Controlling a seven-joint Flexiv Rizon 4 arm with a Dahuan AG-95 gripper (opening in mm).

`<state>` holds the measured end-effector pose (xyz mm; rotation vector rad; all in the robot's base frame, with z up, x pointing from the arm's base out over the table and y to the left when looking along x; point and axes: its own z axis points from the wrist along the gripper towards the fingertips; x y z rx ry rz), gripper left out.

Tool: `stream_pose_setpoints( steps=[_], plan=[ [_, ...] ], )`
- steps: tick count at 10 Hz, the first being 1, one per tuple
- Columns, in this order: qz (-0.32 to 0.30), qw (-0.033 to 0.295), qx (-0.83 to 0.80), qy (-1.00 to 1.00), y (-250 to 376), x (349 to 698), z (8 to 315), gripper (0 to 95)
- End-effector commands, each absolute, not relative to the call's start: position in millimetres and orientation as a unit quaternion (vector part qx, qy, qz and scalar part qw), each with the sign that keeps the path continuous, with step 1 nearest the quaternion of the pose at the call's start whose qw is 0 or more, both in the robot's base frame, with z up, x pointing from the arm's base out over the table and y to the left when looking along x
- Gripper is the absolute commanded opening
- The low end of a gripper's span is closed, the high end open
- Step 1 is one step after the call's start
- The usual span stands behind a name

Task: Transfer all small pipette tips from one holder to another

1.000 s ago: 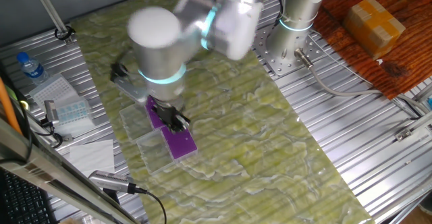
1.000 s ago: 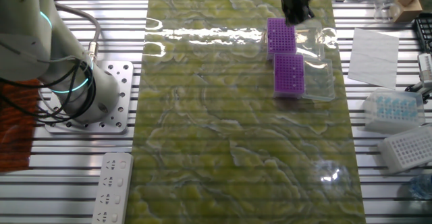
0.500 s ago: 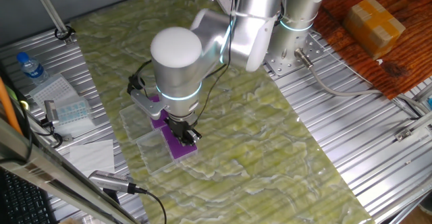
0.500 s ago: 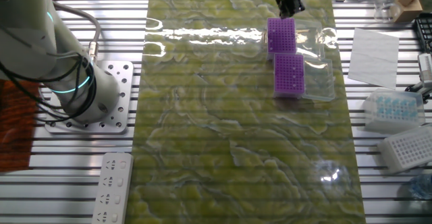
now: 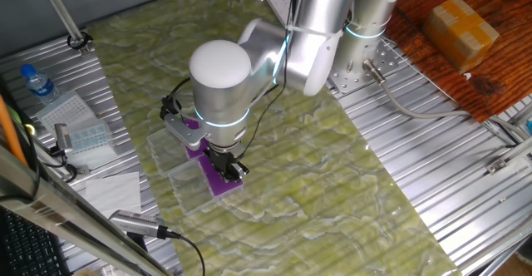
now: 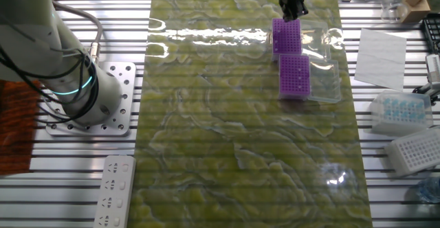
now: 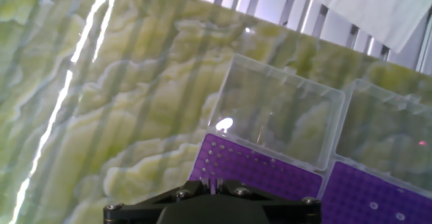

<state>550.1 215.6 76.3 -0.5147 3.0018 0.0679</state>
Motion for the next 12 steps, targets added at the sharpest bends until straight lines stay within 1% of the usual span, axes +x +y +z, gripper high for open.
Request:
stream_pose_setpoints(
  steps=[1, 8, 9, 12],
  plan=[
    [0.024, 0.046, -0.161, 0.986, 217.3, 547.8, 75.5, 0.0],
    [0.023, 0.049, -0.180, 0.982, 218.5, 547.1, 69.7, 0.0],
    [0.022, 0.049, -0.182, 0.982, 218.4, 547.1, 69.7, 19.0],
    [0.013, 0.048, -0.206, 0.977, 215.7, 548.4, 70.9, 19.0]
  ],
)
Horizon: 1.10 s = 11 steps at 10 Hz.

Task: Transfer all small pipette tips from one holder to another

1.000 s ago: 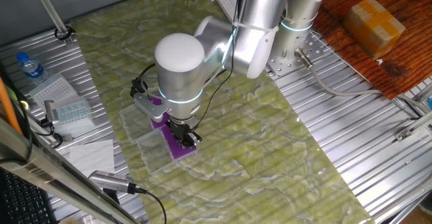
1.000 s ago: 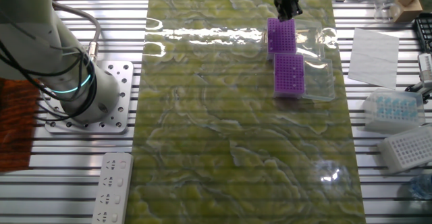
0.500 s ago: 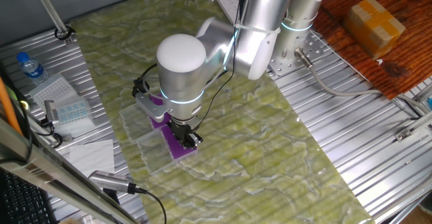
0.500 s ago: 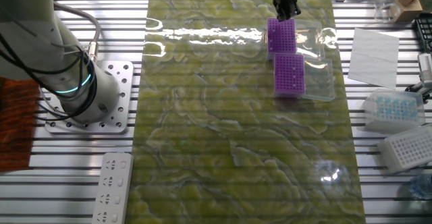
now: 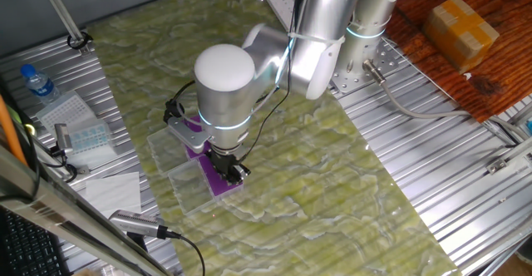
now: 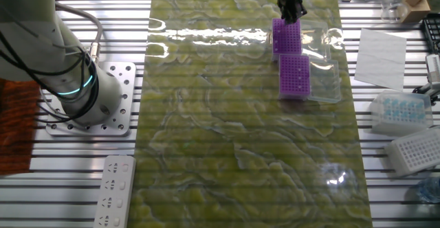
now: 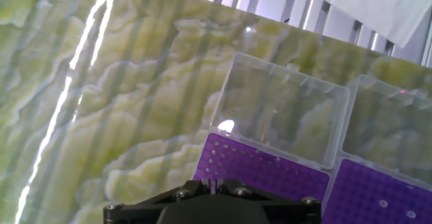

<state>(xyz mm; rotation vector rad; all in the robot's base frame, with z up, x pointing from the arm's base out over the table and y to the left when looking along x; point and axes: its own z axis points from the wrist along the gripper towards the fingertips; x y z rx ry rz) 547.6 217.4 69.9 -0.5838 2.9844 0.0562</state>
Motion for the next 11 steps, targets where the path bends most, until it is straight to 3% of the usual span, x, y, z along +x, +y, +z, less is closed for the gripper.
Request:
stream_pose_setpoints(
  steps=[1, 6, 11],
  plan=[
    [-0.004, 0.041, -0.242, 0.969, 203, 553, 75, 19.0],
    [-0.007, 0.022, -0.336, 0.942, 102, 567, 92, 19.0],
    [-0.007, 0.023, -0.357, 0.934, 59, 573, 79, 19.0]
  ],
)
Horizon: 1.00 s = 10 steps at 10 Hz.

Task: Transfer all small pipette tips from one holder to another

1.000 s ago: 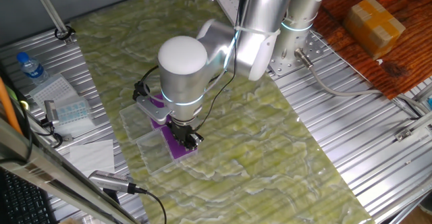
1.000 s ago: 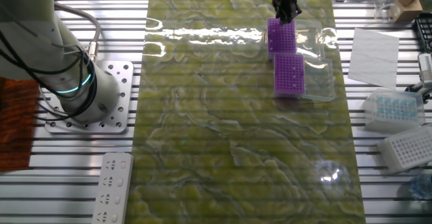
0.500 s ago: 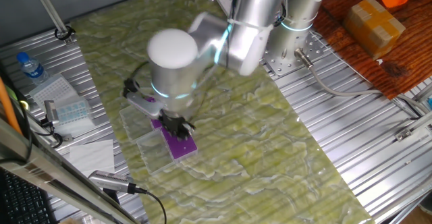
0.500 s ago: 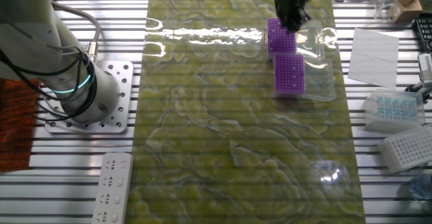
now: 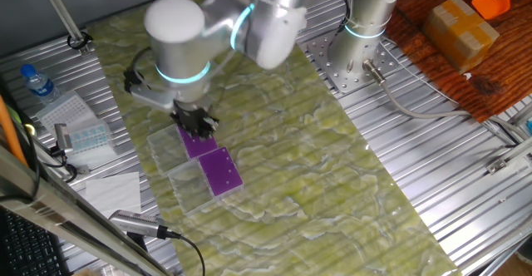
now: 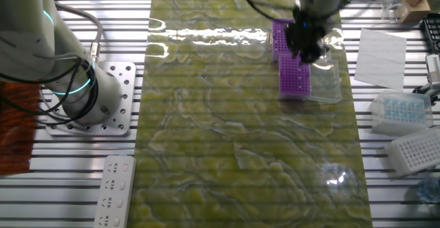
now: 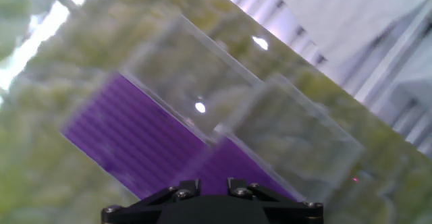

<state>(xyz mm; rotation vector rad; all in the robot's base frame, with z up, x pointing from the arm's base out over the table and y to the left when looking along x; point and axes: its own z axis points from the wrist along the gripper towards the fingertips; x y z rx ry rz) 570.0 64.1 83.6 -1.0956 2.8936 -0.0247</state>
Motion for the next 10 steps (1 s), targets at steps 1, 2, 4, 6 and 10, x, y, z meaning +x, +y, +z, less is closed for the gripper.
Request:
stream_pose_setpoints(
  steps=[1, 2, 4, 6, 10],
  plan=[
    [-0.006, 0.024, -0.355, 0.934, 59, 574, 75, 19.0],
    [-0.004, 0.026, -0.354, 0.935, 61, 576, 72, 19.0],
    [-0.003, 0.027, -0.351, 0.936, 65, 578, 70, 19.0],
    [-0.004, 0.029, -0.353, 0.935, 68, 578, 63, 19.0],
    [-0.005, 0.035, -0.351, 0.936, 70, 578, 54, 19.0]
  ],
)
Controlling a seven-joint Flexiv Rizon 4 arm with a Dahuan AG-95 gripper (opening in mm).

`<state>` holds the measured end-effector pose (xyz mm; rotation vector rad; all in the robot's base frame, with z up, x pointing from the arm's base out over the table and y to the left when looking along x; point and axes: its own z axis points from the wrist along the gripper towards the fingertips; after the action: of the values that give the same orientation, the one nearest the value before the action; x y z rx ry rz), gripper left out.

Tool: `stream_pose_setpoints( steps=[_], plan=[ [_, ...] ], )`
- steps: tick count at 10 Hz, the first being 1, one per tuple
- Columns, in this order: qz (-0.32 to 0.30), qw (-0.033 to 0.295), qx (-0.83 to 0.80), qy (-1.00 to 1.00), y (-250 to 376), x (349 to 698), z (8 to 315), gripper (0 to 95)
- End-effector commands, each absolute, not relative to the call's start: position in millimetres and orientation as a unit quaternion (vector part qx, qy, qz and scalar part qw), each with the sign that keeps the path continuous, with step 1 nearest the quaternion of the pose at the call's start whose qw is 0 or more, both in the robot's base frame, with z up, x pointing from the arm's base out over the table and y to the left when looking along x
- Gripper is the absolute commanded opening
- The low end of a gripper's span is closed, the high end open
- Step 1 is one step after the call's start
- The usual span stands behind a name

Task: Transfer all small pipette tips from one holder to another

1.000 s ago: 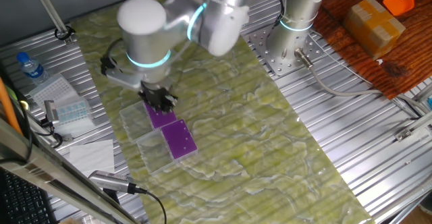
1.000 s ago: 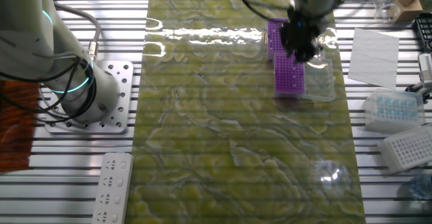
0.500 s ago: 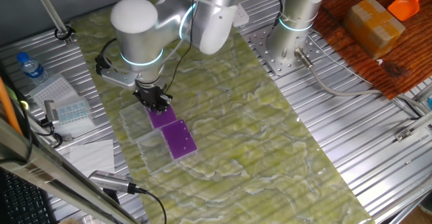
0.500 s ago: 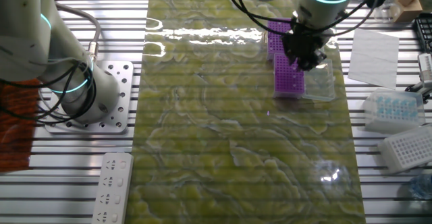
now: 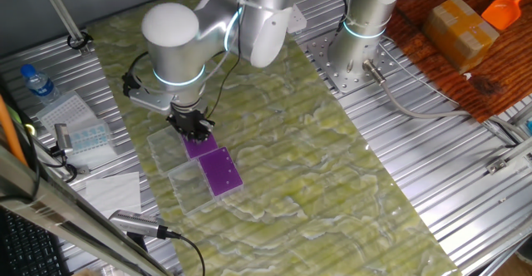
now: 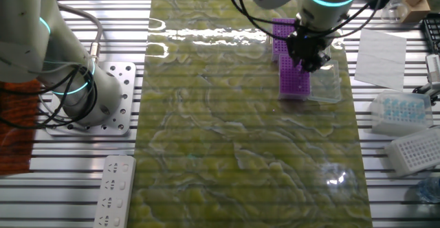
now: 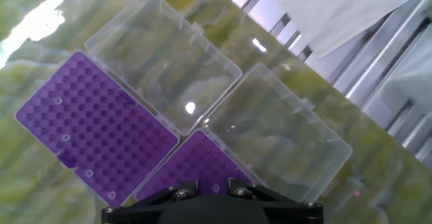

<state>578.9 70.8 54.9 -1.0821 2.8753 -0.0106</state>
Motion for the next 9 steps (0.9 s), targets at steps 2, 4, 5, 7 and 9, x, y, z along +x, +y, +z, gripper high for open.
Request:
stream_pose_setpoints(
  steps=[2, 4, 5, 7, 9],
  plan=[
    [-0.005, 0.036, -0.351, 0.936, 70.4, 577.9, 52.9, 0.0],
    [-0.004, 0.036, -0.351, 0.936, 70.5, 578.5, 52.9, 0.0],
    [-0.004, 0.036, -0.352, 0.935, 70.6, 578.4, 52.7, 0.0],
    [-0.004, 0.036, -0.352, 0.935, 70.4, 578.4, 52.7, 0.0],
    [0.000, 0.035, -0.349, 0.936, 69.9, 579.4, 61.5, 0.0]
  ],
)
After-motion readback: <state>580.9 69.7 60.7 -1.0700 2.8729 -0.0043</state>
